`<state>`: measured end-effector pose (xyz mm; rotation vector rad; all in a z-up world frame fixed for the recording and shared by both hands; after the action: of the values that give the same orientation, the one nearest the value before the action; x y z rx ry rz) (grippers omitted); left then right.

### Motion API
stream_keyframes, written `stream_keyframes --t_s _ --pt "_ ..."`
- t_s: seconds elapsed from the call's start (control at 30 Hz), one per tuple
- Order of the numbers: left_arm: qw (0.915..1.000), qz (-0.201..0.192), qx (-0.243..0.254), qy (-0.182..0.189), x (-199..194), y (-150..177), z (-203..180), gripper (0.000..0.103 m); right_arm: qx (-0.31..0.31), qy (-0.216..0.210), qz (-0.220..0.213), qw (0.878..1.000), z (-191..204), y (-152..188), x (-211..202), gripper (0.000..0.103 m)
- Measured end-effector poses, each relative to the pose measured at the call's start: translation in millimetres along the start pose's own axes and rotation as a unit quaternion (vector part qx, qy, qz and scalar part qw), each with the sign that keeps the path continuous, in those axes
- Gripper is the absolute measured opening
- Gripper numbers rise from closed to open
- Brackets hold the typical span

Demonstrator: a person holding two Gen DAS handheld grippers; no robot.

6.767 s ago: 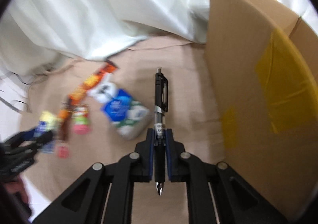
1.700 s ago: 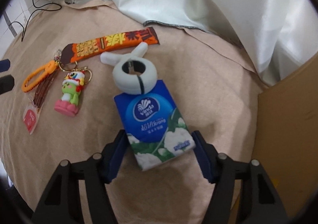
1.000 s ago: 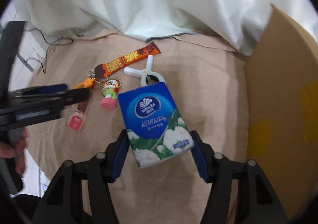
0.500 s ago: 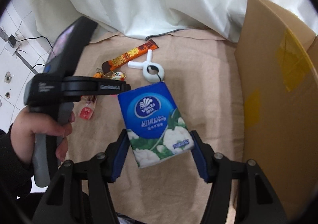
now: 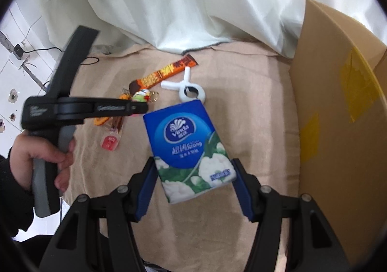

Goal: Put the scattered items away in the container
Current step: 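Grasp the blue Vinda tissue pack with the right tool while the left tool grasps the dragon keychain, then carry the tissue pack and keychain over the box and release both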

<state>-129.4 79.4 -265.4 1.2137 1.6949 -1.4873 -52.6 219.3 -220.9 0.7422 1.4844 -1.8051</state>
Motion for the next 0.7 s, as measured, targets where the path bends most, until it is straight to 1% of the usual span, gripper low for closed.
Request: stream_keyframes --t_s 0.17,0.37,0.43,0.53,0.7 --pt "0.9997 -0.016 -0.013 0.015 -42 -1 14 0.031 -0.005 -0.007 -0.020 1.000 10 -17 -11 0.064" --pt "0.9987 -0.048 0.000 0.013 -90 0 22 0.031 -0.005 -0.022 -0.053 0.998 23 -42 -30 0.064" --pt "0.9983 -0.058 0.007 0.007 -105 0 25 0.031 -0.010 -0.023 -0.065 0.998 27 -50 -36 0.064" --pt "0.9972 -0.070 0.026 -0.006 -118 0 26 0.031 -0.013 -0.025 -0.074 0.997 31 -58 -41 0.064" --pt "0.9972 -0.072 0.021 -0.005 -124 2 29 0.031 -0.018 -0.030 -0.074 0.997 34 -61 -37 0.064"
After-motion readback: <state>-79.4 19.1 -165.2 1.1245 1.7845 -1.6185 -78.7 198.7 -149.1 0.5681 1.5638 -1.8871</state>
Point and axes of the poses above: each gripper's, at about its wrist camera, not at the fingertips, and x roughly the way its jaws point, z to its left, y to its underside, the point moved 7 cm from there along x, roughly the way its jaws point, and after that the axes turned 8 degrees about -z, right-handed, at the moved point
